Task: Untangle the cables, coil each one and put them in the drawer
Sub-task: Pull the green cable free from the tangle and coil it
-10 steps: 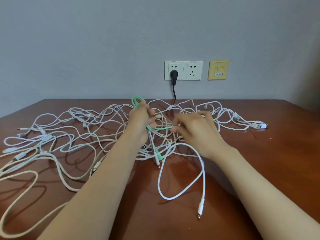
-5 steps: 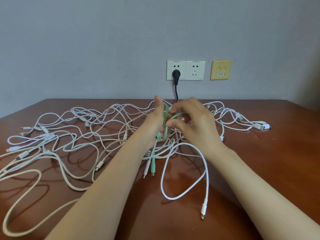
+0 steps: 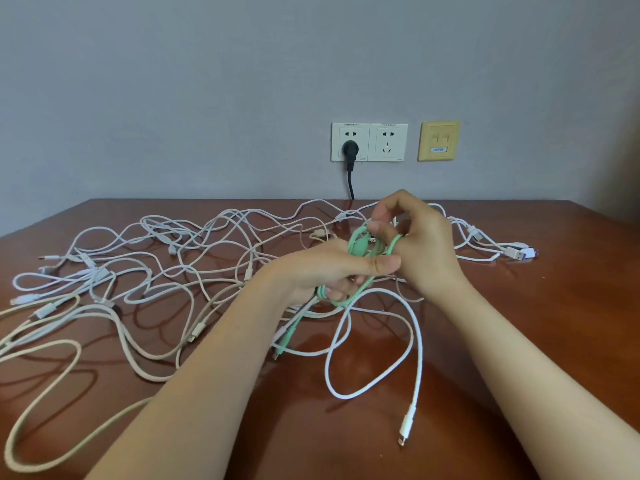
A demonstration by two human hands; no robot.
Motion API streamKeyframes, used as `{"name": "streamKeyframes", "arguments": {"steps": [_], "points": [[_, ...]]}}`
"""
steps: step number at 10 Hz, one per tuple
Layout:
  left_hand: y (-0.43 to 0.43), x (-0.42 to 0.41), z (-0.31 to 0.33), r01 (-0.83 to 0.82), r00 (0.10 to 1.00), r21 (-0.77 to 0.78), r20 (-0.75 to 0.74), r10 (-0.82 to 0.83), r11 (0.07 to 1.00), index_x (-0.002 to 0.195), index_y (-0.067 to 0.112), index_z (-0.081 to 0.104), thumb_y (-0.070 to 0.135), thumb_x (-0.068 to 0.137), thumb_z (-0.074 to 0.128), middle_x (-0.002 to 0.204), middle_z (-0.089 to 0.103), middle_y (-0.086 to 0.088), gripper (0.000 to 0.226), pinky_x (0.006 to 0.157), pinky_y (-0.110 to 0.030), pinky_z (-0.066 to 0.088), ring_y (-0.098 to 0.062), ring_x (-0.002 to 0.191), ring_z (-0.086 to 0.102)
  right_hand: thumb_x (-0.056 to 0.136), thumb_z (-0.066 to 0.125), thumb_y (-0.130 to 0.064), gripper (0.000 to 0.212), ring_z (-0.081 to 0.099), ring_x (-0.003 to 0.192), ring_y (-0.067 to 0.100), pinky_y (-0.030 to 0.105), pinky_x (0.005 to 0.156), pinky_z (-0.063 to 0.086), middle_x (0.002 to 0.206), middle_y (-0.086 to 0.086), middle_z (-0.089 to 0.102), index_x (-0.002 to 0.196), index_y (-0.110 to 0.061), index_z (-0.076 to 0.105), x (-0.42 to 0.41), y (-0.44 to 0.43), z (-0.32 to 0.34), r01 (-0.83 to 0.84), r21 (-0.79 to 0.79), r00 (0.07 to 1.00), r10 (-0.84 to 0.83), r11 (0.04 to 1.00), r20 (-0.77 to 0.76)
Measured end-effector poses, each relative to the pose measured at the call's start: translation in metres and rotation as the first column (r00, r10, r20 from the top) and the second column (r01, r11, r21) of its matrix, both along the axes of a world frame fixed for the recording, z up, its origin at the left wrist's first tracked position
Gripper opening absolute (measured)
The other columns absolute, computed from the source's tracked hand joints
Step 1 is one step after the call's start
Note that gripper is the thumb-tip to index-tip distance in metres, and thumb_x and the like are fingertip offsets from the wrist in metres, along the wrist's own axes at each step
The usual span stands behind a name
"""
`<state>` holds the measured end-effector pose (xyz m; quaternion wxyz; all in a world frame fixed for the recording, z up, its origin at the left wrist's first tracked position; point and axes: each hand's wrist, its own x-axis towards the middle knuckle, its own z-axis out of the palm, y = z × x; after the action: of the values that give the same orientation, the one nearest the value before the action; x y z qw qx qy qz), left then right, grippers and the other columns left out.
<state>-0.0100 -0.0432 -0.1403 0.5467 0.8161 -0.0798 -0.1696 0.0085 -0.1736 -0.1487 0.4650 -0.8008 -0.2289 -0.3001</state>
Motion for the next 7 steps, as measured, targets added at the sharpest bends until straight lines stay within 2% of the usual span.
{"name": "streamKeyframes", "arguments": {"steps": [1, 2, 3, 4, 5, 6, 7], "points": [[0.002, 0.001, -0.003, 0.024, 0.999, 0.007, 0.023, -0.024, 1.0, 0.067, 0.016, 0.046, 0.016, 0.094, 0.047, 0.061, 0.042, -0.001, 0.027, 0.03, -0.011, 0.027, 0.0, 0.024, 0.034, 0.078, 0.064, 0.004, 0.035, 0.047, 0.061, 0.0, 0.009, 0.058, 0.036, 0.069, -0.005, 0.056, 0.069, -0.026, 0.051, 0.0, 0.001, 0.0, -0.001, 0.012, 0.999, 0.002, 1.0, -0.043], [0.002, -0.003, 0.0, 0.046, 0.998, 0.069, 0.032, -0.048, 0.997, 0.067, 0.014, 0.042, 0.015, 0.092, 0.047, 0.051, 0.045, 0.005, 0.025, 0.034, -0.013, 0.021, -0.003, 0.028, 0.024, 0.076, 0.063, 0.011, 0.034, 0.05, 0.053, -0.005, 0.008, 0.054, 0.035, 0.067, -0.003, 0.054, 0.07, -0.021, 0.055, 0.001, -0.002, 0.004, -0.01, 0.056, 0.991, 0.018, 0.998, -0.135], [0.003, -0.002, 0.001, 0.032, 0.999, 0.031, 0.005, -0.032, 0.999, 0.075, 0.014, 0.047, 0.019, 0.094, 0.039, 0.051, 0.048, 0.005, 0.021, 0.034, -0.013, 0.018, -0.004, 0.031, 0.019, 0.076, 0.065, 0.009, 0.033, 0.044, 0.05, 0.002, 0.015, 0.055, 0.039, 0.073, -0.002, 0.055, 0.076, -0.023, 0.058, 0.0, -0.009, 0.011, -0.115, 0.097, 0.946, 0.139, 0.989, -0.293], [0.005, 0.002, -0.002, 0.024, 0.999, -0.047, 0.036, -0.022, 0.999, 0.075, 0.015, 0.046, 0.021, 0.098, 0.028, 0.043, 0.039, 0.007, 0.03, 0.033, -0.014, 0.022, -0.005, 0.034, 0.023, 0.083, 0.058, 0.01, 0.027, 0.049, 0.045, 0.004, 0.016, 0.046, 0.04, 0.075, -0.001, 0.057, 0.087, -0.017, 0.06, -0.001, -0.017, 0.014, -0.218, 0.353, 0.798, 0.375, 0.91, -0.472], [0.004, 0.006, -0.004, -0.001, 0.997, -0.122, 0.08, 0.011, 0.993, 0.072, 0.014, 0.045, 0.021, 0.1, 0.026, 0.038, 0.034, 0.008, 0.035, 0.049, -0.021, 0.032, -0.007, 0.041, 0.044, 0.089, 0.047, 0.007, 0.024, 0.054, 0.044, 0.009, 0.018, 0.044, 0.043, 0.074, 0.003, 0.059, 0.087, -0.012, 0.06, 0.001, -0.02, 0.017, -0.175, 0.514, 0.715, 0.468, 0.84, -0.52], [0.004, 0.006, -0.004, -0.03, 0.992, -0.152, 0.116, 0.048, 0.988, 0.073, 0.014, 0.044, 0.025, 0.101, 0.03, 0.038, 0.032, 0.008, 0.033, 0.044, -0.02, 0.035, -0.008, 0.037, 0.044, 0.093, 0.04, 0.003, 0.026, 0.057, 0.045, 0.009, 0.017, 0.045, 0.046, 0.074, 0.005, 0.058, 0.086, -0.011, 0.06, 0.002, -0.02, 0.019, -0.164, 0.547, 0.704, 0.486, 0.821, -0.518], [0.006, 0.006, -0.001, -0.104, 0.973, -0.159, 0.189, 0.134, 0.982, 0.073, 0.015, 0.045, 0.03, 0.101, 0.035, 0.042, 0.032, 0.008, 0.034, 0.038, -0.016, 0.033, -0.008, 0.034, 0.032, 0.094, 0.04, 0.001, 0.027, 0.057, 0.046, 0.01, 0.016, 0.047, 0.046, 0.071, 0.004, 0.058, 0.084, -0.01, 0.062, 0.002, -0.02, 0.019, -0.172, 0.578, 0.706, 0.509, 0.798, -0.493]]}}
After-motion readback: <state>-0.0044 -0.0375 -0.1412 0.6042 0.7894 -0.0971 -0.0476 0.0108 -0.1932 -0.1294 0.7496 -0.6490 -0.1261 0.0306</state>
